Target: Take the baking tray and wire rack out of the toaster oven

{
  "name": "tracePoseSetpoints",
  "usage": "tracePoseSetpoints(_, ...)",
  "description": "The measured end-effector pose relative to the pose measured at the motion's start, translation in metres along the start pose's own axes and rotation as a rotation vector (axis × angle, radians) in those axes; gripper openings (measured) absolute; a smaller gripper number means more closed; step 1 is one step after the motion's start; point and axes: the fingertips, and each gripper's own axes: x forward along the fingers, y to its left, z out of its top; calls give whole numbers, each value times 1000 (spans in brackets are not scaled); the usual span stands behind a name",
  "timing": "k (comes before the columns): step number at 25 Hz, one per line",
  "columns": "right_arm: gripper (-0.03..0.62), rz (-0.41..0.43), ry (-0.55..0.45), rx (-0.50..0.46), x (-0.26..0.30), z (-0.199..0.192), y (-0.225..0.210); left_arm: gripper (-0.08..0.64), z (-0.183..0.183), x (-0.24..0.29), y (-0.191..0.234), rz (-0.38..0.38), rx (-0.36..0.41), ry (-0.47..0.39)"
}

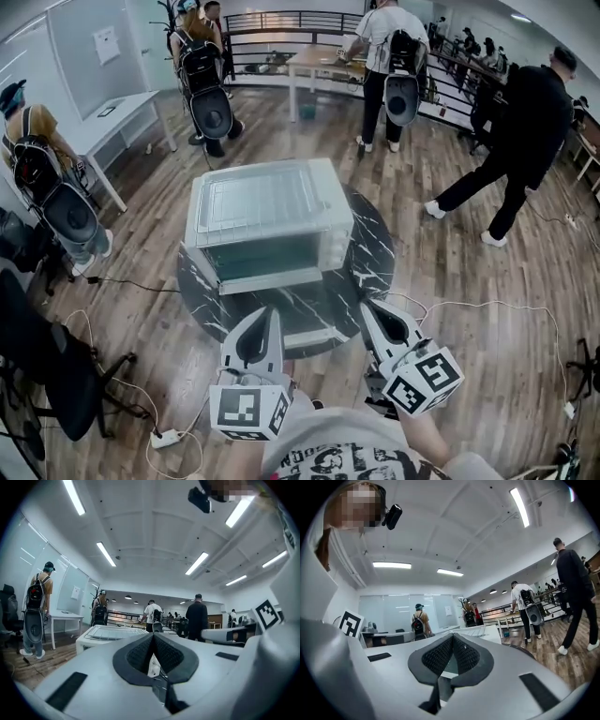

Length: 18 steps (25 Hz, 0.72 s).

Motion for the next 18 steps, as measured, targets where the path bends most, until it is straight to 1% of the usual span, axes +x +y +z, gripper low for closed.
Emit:
tracePoseSetpoints(3, 2, 38, 13, -5, -5, 1, 6, 2, 3, -5, -6, 3, 7, -13)
tracePoseSetpoints(6, 2, 75, 33, -49, -9, 2, 16, 2, 8, -9, -9, 8, 15, -27)
tracePoseSetpoints(9, 2, 104, 46, -68, -13, 5, 25, 2, 12, -11, -12, 6, 9, -41)
tracePoseSetpoints(14, 2, 137, 46, -59, -19, 7, 35, 2, 11, -13, -21, -10, -19, -50)
tracePoseSetpoints(18, 2, 139, 47, -49, -21, 6, 37, 2, 12, -11, -27, -26, -33, -55)
